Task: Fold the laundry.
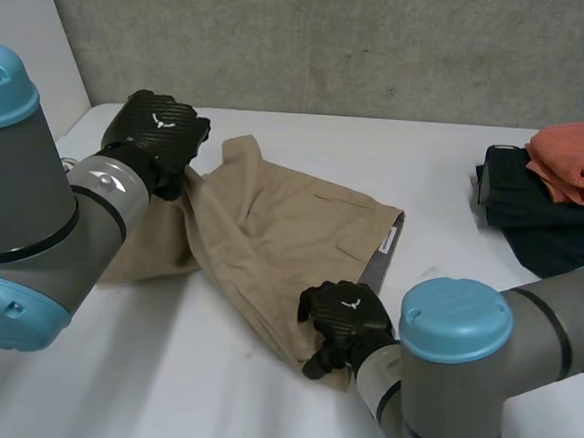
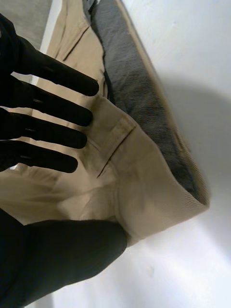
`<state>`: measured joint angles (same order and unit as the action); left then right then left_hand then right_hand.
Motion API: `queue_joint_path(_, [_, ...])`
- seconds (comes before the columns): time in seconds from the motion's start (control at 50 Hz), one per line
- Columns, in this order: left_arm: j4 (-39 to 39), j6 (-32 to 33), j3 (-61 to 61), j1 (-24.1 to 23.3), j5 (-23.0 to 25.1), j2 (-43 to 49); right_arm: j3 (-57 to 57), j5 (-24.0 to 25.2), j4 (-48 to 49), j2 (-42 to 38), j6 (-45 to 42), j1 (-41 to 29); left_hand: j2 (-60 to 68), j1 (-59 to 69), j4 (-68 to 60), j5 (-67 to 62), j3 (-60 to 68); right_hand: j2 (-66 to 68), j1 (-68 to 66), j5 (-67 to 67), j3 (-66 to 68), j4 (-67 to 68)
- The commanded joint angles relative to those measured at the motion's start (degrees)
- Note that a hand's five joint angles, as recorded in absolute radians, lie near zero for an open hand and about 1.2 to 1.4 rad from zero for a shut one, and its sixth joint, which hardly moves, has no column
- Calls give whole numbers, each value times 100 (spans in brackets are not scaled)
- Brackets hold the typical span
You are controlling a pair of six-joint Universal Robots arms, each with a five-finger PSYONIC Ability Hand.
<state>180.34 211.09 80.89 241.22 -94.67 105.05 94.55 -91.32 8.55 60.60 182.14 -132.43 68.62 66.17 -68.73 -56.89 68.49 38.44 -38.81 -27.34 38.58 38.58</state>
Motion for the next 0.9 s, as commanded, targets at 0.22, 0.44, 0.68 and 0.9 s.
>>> queue_joint_path(0.22, [-420, -340, 541, 4, 10, -669, 177, 229, -432, 1717, -1863, 471, 1138, 1383, -1127, -1311, 1151, 4156, -4119, -4266, 4142, 4142])
queue_joint_path(0.44, [-1195, -402, 1745, -75, 89, -2024, -174, 457, -2314, 3178, -4678, 1791, 1138, 1383, -1127, -1311, 1151, 4156, -4119, -4266, 4142, 4142])
queue_joint_path(0.68, [131, -736, 2414, -224, 195, -971, -288, 712, -2464, 1948, -4643, 1888, 1138, 1383, -1127, -1311, 1151, 4156, -4119, -4266, 4142, 4142])
queue_joint_path(0.9, [1634, -60, 219, 13, 247, 577, -2885, 432, -1334, 199, -3881, 1800, 1138, 1383, -1127, -1311, 1151, 4156, -4119, -4266, 4142, 4142])
